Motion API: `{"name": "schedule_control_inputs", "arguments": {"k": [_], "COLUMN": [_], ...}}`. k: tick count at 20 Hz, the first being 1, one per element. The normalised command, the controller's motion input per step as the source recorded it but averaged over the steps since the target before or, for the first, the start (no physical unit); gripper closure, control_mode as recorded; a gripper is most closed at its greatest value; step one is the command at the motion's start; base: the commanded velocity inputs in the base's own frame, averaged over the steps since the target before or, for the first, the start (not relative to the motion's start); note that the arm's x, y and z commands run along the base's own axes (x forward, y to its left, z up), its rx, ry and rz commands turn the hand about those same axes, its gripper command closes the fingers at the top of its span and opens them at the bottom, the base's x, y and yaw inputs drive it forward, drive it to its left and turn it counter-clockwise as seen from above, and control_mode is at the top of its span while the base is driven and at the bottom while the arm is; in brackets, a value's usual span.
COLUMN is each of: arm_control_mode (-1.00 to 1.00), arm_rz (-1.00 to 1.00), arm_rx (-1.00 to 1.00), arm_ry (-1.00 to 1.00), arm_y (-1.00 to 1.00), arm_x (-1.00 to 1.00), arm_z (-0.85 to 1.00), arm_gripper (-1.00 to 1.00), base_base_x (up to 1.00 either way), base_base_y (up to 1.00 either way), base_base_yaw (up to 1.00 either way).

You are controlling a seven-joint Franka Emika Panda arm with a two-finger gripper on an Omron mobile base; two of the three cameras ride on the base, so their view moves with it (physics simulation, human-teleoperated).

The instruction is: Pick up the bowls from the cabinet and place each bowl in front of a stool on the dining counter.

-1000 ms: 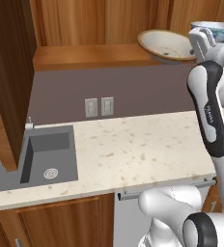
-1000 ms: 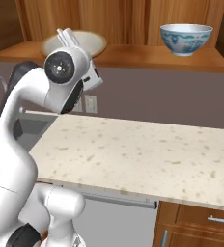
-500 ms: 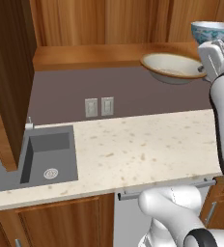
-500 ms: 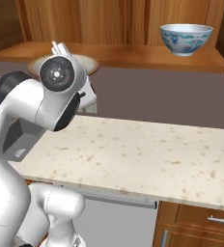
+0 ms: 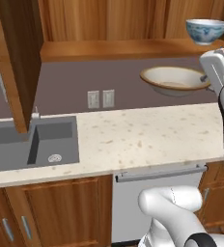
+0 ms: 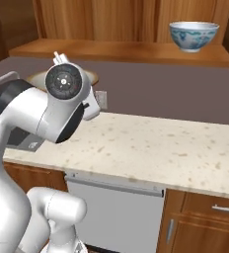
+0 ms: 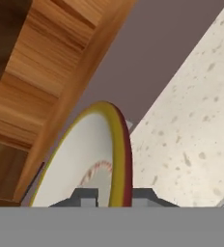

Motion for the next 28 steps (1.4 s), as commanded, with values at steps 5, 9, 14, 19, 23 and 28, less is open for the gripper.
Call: {"name": "schedule_control_inputs", "arguments": {"k": [5,9,14,19,23,28], "arm_control_mode": [1.00,1.00,1.00,1.00,1.00,1.00], "arm_rz": [0.00,0.00,0.00,0.00,0.00,0.00], "arm_rx": [0.00,0.00,0.00,0.00,0.00,0.00], "arm_ry": [0.00,0.00,0.00,0.00,0.00,0.00], "arm_y": [0.00,0.00,0.00,0.00,0.00,0.00], "arm_x": [0.00,0.00,0.00,0.00,0.00,0.00], "arm_z": [0.00,0.00,0.00,0.00,0.00,0.00], "arm_gripper": [1.00,1.00,1.00,1.00,1.00,1.00], "base_base_x": [-0.69,-0.70,-0.82,-0.82,-0.89,-0.86], "base_base_y": [0.03,0.10,0.14,0.09,0.11,0.06], "base_base_yaw": [0.20,0.31,0.42,0.56,0.59,0.62]}}
